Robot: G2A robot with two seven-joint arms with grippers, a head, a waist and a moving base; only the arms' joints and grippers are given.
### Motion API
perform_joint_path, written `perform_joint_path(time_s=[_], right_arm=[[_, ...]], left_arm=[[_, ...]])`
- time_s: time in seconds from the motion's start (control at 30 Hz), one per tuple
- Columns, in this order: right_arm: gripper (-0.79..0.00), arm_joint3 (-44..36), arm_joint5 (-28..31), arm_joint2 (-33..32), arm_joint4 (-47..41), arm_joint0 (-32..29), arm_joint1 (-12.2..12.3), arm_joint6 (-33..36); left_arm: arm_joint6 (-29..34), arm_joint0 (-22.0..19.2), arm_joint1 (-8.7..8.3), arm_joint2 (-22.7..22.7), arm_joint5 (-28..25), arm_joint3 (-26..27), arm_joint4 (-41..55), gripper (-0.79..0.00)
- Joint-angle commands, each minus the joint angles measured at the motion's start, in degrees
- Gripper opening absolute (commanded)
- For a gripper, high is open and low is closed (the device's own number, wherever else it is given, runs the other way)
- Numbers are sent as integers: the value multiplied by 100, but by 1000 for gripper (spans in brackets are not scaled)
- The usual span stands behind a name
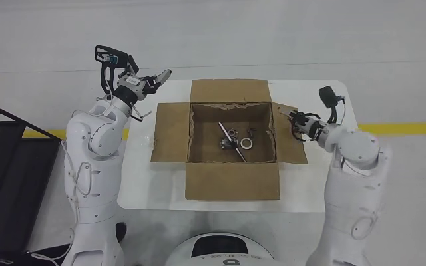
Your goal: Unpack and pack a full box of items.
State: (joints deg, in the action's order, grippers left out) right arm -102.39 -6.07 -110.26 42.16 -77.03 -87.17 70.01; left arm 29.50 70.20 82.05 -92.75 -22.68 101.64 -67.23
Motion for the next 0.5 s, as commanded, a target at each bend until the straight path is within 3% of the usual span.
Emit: perform_joint_path(time_s=[0.0,0.17,0.3,0.47], right_arm=[[0,108,82,-392,-193,-62,60,-28],[0,543,278,-984,-605,-86,201,-43],[0,1232,543,-866,-517,155,313,203],[0,2773,1034,-1097,-1768,798,477,896]], left_arm=[[0,-1,0,-4,0,0,5,0],[0,-1,0,-4,0,0,5,0],[0,-1,0,-4,0,0,5,0],[0,-1,0,-4,0,0,5,0]])
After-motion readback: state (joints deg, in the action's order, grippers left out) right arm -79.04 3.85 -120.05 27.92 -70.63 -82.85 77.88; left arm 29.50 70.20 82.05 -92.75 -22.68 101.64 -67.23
